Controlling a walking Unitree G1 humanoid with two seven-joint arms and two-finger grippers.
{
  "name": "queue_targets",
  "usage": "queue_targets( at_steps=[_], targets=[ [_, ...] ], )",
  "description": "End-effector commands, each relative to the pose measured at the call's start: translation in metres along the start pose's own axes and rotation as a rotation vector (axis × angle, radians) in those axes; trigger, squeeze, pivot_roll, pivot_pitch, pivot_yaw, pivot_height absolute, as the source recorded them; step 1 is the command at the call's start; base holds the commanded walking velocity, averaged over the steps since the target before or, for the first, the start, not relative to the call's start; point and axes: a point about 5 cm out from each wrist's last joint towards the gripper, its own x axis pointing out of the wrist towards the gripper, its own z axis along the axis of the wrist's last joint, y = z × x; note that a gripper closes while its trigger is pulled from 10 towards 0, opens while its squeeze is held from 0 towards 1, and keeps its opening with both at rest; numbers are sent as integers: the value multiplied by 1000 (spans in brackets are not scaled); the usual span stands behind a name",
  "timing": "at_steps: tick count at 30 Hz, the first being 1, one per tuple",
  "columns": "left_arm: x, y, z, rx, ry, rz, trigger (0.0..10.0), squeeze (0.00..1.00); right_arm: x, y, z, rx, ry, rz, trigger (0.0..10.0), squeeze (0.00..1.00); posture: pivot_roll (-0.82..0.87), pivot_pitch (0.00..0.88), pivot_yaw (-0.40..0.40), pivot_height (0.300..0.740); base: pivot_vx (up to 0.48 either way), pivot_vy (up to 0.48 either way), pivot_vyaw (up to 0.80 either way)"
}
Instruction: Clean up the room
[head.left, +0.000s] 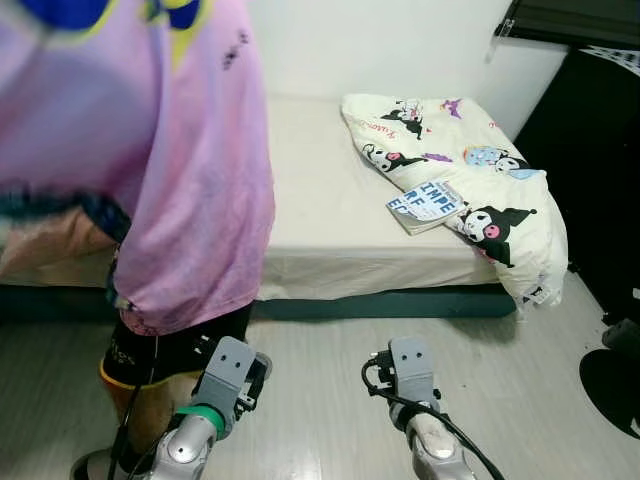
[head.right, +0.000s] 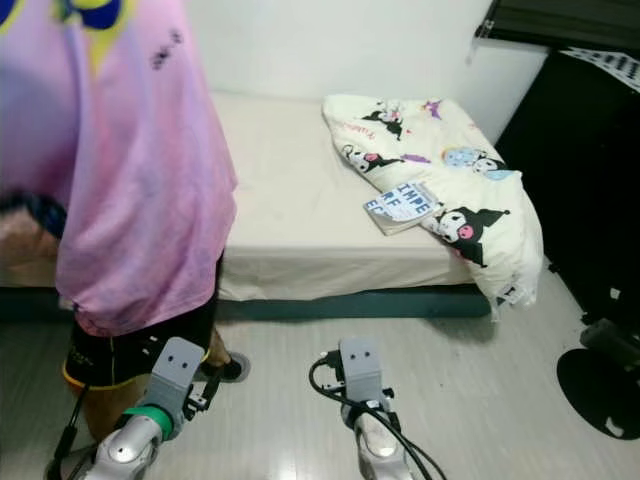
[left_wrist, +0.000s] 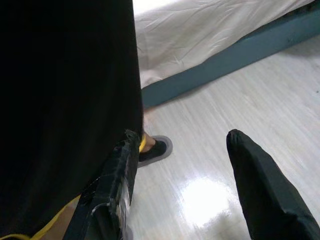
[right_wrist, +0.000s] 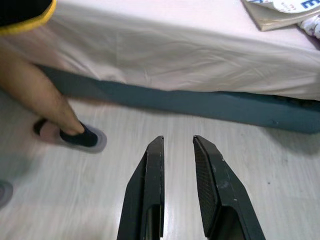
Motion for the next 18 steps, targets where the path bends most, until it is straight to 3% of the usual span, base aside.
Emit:
queue_targets(
  at_steps=[1, 18],
  targets=[
    [-1, -3, -4, 0, 14, -6, 10000, 0, -5, -4, -9, -6, 36, -7, 10000, 0, -5, 44, -26, 740, 0, 0, -800],
    [-1, -2, -3, 1, 7, 2, 10000, 0, -4, -3, -7, -13, 27, -5, 10000, 0, -4, 50, -23, 740, 0, 0, -800]
  ],
)
